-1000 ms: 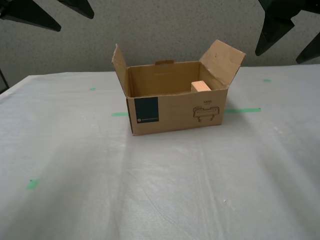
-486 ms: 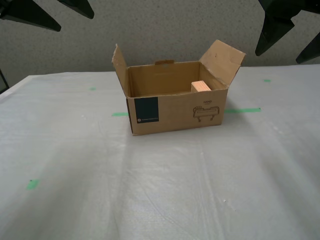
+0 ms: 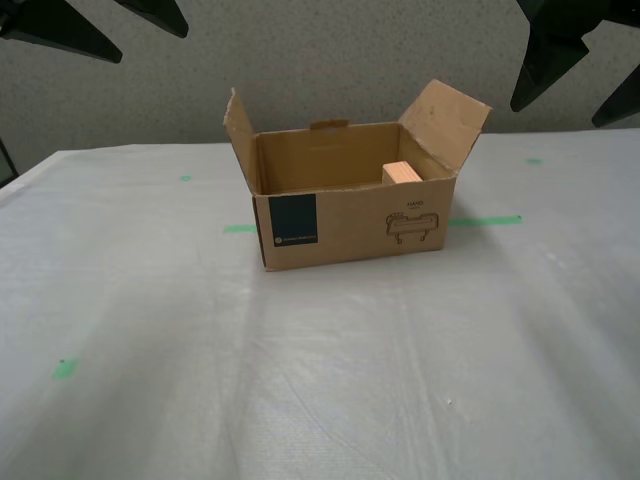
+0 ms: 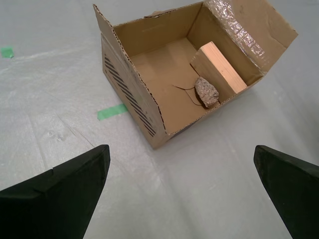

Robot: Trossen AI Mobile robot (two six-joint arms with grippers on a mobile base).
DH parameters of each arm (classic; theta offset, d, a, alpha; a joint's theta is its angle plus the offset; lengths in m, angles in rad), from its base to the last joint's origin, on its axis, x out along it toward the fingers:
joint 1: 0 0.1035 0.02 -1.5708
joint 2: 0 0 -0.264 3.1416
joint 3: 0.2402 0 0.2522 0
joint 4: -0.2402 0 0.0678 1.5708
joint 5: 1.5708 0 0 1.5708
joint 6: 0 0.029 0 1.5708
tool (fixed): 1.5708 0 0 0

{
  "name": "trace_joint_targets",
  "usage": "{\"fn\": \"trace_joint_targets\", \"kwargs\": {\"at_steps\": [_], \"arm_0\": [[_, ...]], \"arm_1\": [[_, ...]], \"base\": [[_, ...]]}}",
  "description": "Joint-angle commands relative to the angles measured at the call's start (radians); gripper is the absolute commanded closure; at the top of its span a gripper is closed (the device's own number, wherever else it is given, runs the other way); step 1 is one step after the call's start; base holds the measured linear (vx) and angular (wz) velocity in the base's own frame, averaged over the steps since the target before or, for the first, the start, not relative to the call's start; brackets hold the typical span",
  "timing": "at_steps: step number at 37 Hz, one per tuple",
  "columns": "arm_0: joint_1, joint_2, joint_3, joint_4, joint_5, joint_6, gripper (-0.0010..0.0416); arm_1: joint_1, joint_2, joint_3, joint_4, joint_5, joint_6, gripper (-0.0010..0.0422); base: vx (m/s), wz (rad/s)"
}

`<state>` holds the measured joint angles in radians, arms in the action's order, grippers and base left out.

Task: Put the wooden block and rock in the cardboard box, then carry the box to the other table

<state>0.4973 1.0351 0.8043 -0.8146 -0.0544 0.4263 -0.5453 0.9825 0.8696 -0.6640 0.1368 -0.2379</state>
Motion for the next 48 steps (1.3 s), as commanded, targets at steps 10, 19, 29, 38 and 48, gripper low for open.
{"fn": "trace_joint_targets", "kwargs": {"at_steps": [10,19,29,38,48], "arm_0": [[0.000,0.000,0.000,0.000,0.002,0.004,0.0017],[0.000,0.000,0.000,0.000,0.002,0.004,0.0017],[0.000,0.000,0.000,0.000,0.002,0.004,0.0016],[0.000,0.000,0.000,0.000,0.002,0.004,0.0016],[0.000,0.000,0.000,0.000,0.002,0.004,0.0016]], "arm_1": [[0.000,0.000,0.000,0.001,0.002,-0.002,0.0016],[0.000,0.000,0.000,0.001,0.002,-0.002,0.0016],[0.000,0.000,0.000,0.001,0.002,-0.002,0.0016],[0.000,0.000,0.000,0.001,0.002,-0.002,0.0016],[0.000,0.000,0.000,0.001,0.002,-0.002,0.0016]], "base": [[0.000,0.000],[0.000,0.000],[0.000,0.000],[0.000,0.000],[0.000,0.000]]}}
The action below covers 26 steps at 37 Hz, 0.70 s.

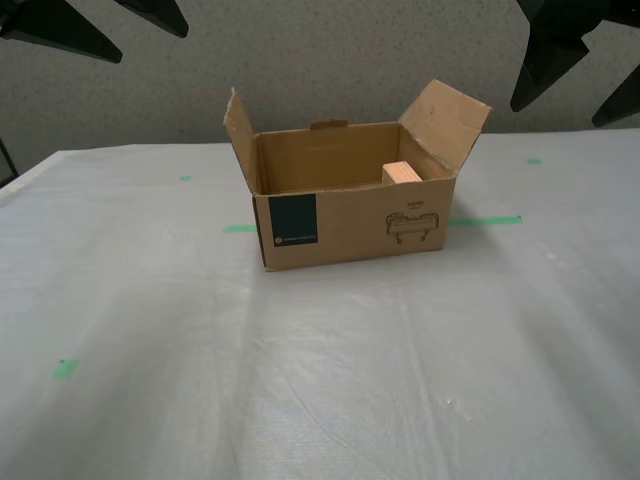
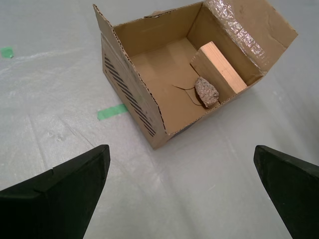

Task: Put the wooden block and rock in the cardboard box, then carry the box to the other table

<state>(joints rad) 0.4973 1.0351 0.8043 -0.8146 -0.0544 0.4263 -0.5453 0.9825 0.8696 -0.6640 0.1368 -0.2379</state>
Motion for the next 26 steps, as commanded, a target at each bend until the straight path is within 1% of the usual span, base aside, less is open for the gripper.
{"fn": "trace_joint_targets", "kwargs": {"at_steps": [1,26], "arm_0": [[0.000,0.000,0.000,0.000,0.002,0.004,0.0016],[0.000,0.000,0.000,0.000,0.002,0.004,0.0016]], "arm_1": [[0.000,0.000,0.000,0.001,0.002,-0.002,0.0016],[0.000,0.000,0.000,0.001,0.002,-0.002,0.0016]], "base": [[0.000,0.000],[0.000,0.000]]}}
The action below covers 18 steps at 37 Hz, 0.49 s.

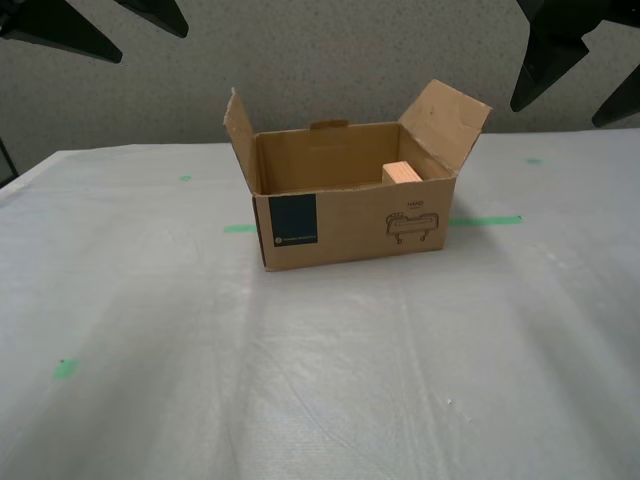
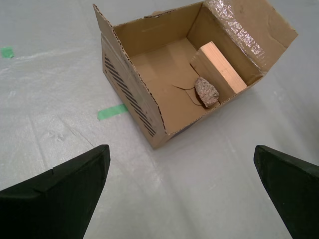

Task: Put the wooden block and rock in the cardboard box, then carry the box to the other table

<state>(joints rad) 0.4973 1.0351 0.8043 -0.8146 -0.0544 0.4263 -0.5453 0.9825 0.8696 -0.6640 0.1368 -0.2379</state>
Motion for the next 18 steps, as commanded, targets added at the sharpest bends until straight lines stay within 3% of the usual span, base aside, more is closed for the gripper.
{"fn": "trace_joint_targets", "kwargs": {"at_steps": [1,18], "arm_0": [[0.000,0.000,0.000,0.000,0.002,0.004,0.0016],[0.000,0.000,0.000,0.000,0.002,0.004,0.0016]], "arm_1": [[0.000,0.000,0.000,0.001,0.002,-0.002,0.0016],[0.000,0.000,0.000,0.001,0.002,-0.002,0.0016]], "base": [[0.000,0.000],[0.000,0.000]]}}
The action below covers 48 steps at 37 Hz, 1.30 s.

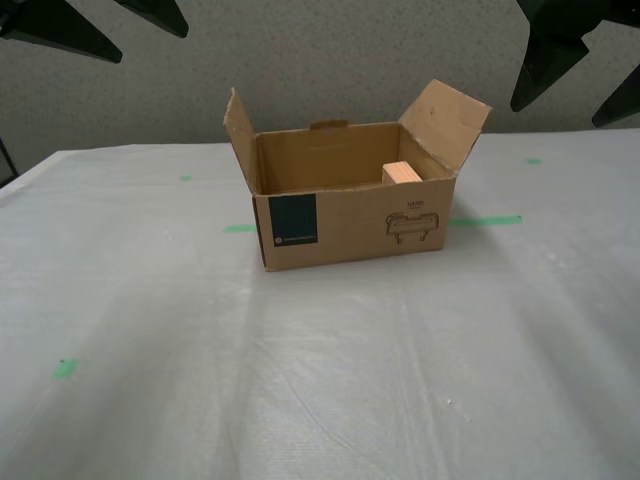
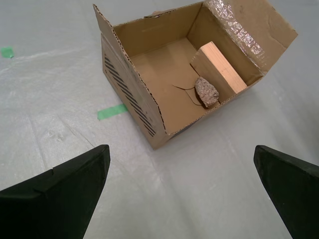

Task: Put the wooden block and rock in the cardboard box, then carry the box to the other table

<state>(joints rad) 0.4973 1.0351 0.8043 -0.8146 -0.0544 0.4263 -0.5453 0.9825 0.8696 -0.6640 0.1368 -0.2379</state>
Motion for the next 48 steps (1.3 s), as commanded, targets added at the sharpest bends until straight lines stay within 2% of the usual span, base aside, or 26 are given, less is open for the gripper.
{"fn": "trace_joint_targets", "kwargs": {"at_steps": [1,48], "arm_0": [[0.000,0.000,0.000,0.000,0.002,0.004,0.0016],[0.000,0.000,0.000,0.000,0.002,0.004,0.0016]], "arm_1": [[0.000,0.000,0.000,0.001,0.002,-0.002,0.0016],[0.000,0.000,0.000,0.001,0.002,-0.002,0.0016]], "base": [[0.000,0.000],[0.000,0.000]]}}
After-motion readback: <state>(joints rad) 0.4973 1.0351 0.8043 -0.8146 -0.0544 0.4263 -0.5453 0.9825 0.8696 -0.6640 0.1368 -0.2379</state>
